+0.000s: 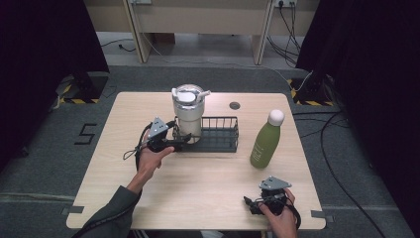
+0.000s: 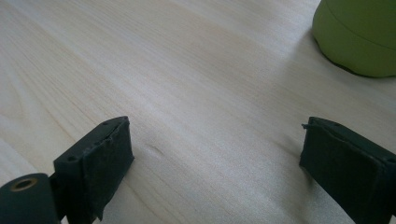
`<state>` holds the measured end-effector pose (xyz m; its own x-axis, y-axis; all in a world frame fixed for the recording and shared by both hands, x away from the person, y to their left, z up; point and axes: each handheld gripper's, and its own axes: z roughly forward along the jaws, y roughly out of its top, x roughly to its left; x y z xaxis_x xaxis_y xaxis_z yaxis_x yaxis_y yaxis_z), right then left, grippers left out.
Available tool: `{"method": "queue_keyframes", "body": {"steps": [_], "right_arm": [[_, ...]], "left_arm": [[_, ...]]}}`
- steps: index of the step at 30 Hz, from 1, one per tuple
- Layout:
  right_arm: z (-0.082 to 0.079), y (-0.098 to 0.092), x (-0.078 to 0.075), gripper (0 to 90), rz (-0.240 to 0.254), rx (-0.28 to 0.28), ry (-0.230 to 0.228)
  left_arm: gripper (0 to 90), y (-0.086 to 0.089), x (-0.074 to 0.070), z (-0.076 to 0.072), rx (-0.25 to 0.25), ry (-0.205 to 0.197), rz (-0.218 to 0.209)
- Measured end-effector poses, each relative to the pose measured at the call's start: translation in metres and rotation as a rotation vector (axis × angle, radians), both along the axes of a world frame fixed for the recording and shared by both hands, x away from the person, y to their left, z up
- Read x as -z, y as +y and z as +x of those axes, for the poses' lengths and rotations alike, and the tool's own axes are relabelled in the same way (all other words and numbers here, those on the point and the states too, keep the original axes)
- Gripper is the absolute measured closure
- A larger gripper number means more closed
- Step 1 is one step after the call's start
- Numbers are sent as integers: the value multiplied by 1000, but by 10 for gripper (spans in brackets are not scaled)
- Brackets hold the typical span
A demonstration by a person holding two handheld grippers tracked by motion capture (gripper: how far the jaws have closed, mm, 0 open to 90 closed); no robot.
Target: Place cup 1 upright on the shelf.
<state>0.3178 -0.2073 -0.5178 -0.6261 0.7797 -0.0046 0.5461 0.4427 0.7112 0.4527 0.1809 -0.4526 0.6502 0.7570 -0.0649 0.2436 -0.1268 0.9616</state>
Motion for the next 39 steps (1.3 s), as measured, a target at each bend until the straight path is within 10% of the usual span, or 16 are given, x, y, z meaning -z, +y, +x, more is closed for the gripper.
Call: {"method": "queue_keyframes", "body": {"steps": [39], "right_arm": [[0, 0, 0, 91, -1, 0, -2]], "left_arm": [[146, 24, -5, -56, 60, -11, 0]]}}
